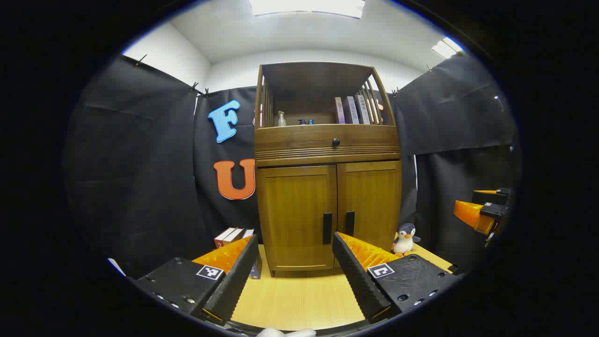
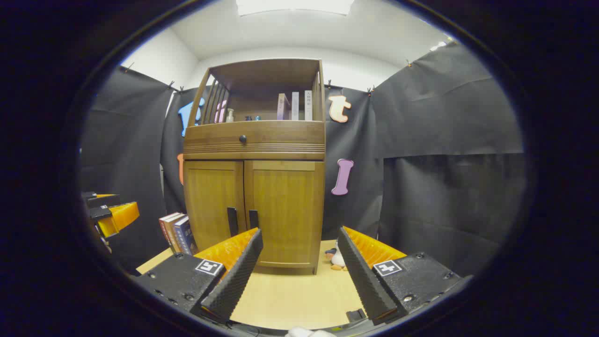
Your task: Open the right door of the double-door shoe cabinet with the right hand, and open the left door with the left hand.
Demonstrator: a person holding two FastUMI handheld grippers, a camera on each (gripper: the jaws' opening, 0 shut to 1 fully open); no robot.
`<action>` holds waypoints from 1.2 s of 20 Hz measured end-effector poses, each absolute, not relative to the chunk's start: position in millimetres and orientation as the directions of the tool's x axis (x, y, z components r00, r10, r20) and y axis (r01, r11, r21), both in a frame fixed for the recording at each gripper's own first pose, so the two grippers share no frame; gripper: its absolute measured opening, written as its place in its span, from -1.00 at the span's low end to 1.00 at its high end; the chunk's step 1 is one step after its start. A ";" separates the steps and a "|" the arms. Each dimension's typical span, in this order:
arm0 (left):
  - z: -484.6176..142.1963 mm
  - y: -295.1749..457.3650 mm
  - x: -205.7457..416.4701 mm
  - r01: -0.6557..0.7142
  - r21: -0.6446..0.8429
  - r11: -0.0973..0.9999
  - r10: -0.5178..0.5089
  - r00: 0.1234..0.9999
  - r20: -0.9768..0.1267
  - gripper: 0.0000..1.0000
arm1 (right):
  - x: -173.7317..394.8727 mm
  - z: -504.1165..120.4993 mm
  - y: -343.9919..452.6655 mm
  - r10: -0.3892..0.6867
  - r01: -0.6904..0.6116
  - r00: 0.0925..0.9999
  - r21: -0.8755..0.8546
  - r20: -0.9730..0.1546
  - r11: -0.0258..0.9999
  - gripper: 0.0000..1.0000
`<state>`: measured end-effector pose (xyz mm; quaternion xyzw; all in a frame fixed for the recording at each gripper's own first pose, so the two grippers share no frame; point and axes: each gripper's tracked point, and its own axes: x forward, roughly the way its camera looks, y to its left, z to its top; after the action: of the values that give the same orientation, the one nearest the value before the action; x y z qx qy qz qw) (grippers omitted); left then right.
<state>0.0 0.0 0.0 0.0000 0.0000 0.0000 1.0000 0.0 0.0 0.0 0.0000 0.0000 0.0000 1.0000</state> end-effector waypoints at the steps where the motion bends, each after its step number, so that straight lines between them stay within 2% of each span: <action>1: -0.2 1.0 1.3 -0.001 -0.003 1.000 0.001 1.000 -0.001 0.92 | -0.9 0.3 0.5 0.004 -0.004 1.000 0.001 -0.003 1.000 1.00; 2: -0.6 2.2 1.9 -0.003 -0.007 1.000 0.003 1.000 0.000 1.00 | -2.4 0.9 0.4 0.007 -0.007 1.000 0.001 -0.007 1.000 1.00; 4: -2.0 6.0 3.7 -0.009 -0.002 1.000 0.009 1.000 0.002 0.92 | -3.4 0.8 0.2 0.012 -0.012 1.000 -0.003 -0.012 1.000 1.00; 8: -4.4 12.0 8.0 -0.018 -0.006 1.000 0.018 1.000 -0.008 0.92 | -4.0 1.4 0.7 0.027 -0.027 1.000 -0.010 -0.012 1.000 1.00; 9: -5.6 12.5 9.6 -0.018 -0.008 1.000 0.018 1.000 -0.009 1.00 | -4.0 1.2 0.6 0.029 -0.029 0.999 -0.013 -0.014 0.999 1.00; 10: -5.1 12.9 10.4 -0.018 -0.006 1.000 0.018 1.000 -0.010 0.92 | -4.8 0.8 0.6 0.033 -0.034 0.999 -0.014 -0.015 0.999 1.00; 16: -8.3 11.7 10.3 -0.009 -0.005 1.000 0.009 1.000 -0.020 0.92 | -1.4 -6.7 -1.8 0.041 -0.041 0.999 -0.029 -0.030 0.999 1.00; 17: -8.9 13.0 9.3 -0.013 -0.002 1.000 0.013 1.000 -0.022 1.00 | 0.4 -8.4 -2.6 0.038 -0.039 0.999 -0.033 -0.034 0.999 1.00; 18: -7.9 14.8 9.0 -0.016 -0.002 1.000 0.016 1.000 -0.021 0.92 | 2.1 -11.6 -2.8 0.037 -0.039 0.999 -0.038 -0.040 0.999 1.00; 20: -9.2 15.7 5.7 -0.016 -0.004 1.000 0.016 1.000 -0.026 0.92 | 7.7 -17.5 -0.2 0.035 -0.038 0.998 -0.048 -0.047 0.998 1.00; 22: -9.6 19.7 2.8 -0.025 0.001 1.000 0.025 0.999 -0.029 1.00 | 33.1 -26.5 6.2 0.049 -0.051 0.998 -0.043 -0.045 0.998 1.00; 23: -10.3 22.7 0.2 -0.030 0.005 1.000 0.030 0.999 -0.031 0.92 | 49.0 -30.2 10.7 0.055 -0.057 0.997 -0.040 -0.050 0.998 1.00; 24: -9.8 23.9 -2.1 -0.033 0.008 0.999 0.034 0.999 -0.032 0.92 | 65.7 -34.4 16.1 0.066 -0.067 0.997 -0.036 -0.051 0.997 1.00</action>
<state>-2.1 23.9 -9.8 0.0039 0.0159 0.0168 0.9997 65.7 16.1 -34.4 -0.0188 0.0248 0.0333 0.9990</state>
